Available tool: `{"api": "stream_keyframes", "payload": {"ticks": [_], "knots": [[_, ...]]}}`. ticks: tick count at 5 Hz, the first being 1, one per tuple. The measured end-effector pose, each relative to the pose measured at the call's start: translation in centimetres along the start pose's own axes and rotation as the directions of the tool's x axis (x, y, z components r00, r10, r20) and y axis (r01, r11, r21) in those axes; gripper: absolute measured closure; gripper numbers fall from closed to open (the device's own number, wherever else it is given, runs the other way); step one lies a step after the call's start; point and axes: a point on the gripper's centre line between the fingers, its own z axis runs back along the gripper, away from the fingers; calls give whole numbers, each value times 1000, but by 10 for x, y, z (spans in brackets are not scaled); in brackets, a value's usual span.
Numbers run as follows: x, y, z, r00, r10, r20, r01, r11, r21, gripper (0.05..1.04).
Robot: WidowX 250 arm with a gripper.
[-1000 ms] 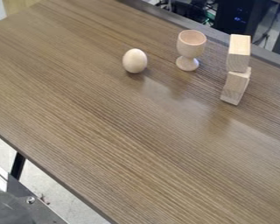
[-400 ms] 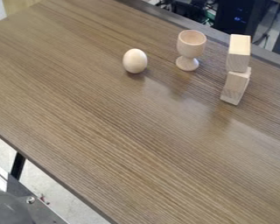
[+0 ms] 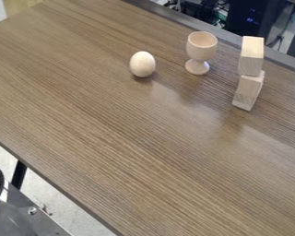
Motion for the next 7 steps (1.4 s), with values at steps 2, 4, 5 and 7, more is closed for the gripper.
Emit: {"api": "stream_keyframes", "payload": {"ticks": [2, 4, 5, 7], "knots": [[-11, -40, 2, 997, -56, 53, 58, 997, -44, 83], [-20, -59, -9, 996, -81, 39, 84, 994, -75, 83], [-24, -65, -14, 997, -79, 27, 81, 992, -97, 83], [-26, -73, -18, 995, -92, 30, 95, 989, -116, 83]]}}
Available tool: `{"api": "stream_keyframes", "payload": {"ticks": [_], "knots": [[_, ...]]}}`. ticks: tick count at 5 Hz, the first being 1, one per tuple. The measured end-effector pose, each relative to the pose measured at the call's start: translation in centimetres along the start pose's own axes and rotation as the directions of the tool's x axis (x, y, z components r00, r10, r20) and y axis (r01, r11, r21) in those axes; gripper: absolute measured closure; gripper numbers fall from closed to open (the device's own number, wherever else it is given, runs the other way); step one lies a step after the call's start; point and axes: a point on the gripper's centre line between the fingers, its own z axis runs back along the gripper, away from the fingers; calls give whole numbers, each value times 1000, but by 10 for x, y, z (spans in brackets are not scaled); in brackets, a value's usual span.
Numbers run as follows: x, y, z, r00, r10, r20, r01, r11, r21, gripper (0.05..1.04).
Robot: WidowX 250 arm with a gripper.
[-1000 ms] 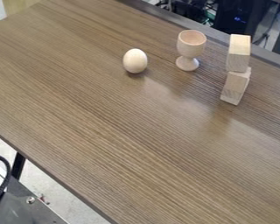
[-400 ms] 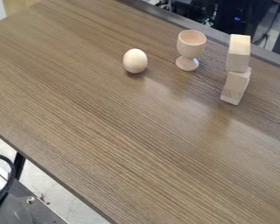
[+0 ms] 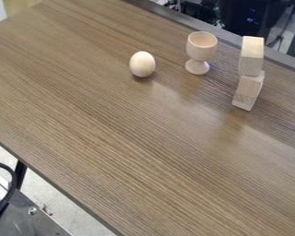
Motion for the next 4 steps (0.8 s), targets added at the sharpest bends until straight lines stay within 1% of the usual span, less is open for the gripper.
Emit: {"api": "stream_keyframes", "payload": {"ticks": [1, 2, 3, 4], "knots": [[-4, -6, -4, 1000, -17, -3, 17, 1000, -1, 83], [-3, -9, -4, 1000, -22, 5, 22, 1000, -11, 83], [-5, -11, -11, 1000, -28, -1, 28, 1000, -11, 83], [-5, -12, -13, 1000, -30, -1, 30, 999, -14, 83]]}}
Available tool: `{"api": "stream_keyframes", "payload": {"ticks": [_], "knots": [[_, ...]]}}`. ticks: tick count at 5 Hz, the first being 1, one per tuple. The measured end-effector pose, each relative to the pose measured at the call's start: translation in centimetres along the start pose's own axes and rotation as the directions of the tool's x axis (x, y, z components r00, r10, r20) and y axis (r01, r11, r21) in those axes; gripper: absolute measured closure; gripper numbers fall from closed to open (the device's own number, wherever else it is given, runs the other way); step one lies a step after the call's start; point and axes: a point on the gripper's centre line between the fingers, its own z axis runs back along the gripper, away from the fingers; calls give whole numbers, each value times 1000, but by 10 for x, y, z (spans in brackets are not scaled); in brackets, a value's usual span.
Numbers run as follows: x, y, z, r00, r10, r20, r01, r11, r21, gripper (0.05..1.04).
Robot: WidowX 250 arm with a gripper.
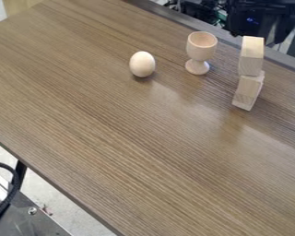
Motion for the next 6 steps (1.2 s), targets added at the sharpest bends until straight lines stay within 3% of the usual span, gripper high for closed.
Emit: {"api": "stream_keyframes", "payload": {"ticks": [4, 5, 6], "knots": [[-11, 6, -16, 999, -5, -36, 5, 1000, 18, 83], [-13, 7, -18, 999, 2, -42, -1, 1000, 17, 135], [-19, 9, -24, 998, 22, -57, -21, 1000, 14, 395]]}}
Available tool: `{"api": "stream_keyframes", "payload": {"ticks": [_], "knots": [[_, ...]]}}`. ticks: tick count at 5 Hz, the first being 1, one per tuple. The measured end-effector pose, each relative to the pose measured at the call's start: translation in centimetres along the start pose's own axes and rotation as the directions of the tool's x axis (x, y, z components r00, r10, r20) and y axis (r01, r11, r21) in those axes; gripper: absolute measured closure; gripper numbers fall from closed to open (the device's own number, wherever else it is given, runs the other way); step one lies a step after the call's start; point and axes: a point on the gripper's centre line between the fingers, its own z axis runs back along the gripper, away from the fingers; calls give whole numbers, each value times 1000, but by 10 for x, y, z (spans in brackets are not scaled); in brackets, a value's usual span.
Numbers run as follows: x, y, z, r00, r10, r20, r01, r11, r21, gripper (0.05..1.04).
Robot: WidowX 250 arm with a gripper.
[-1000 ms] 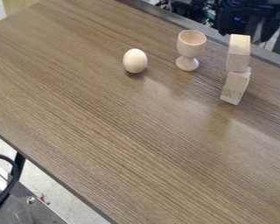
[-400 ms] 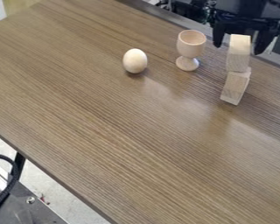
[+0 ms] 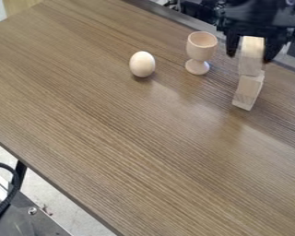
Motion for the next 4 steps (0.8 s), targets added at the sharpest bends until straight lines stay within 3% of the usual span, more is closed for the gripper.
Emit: {"api": "stream_keyframes", "payload": {"ticks": [1, 4], "knots": [[0, 1, 0, 1000, 20, 8, -20, 1000, -5, 539], [3, -3, 4, 999, 33, 23, -33, 999, -34, 539]]}}
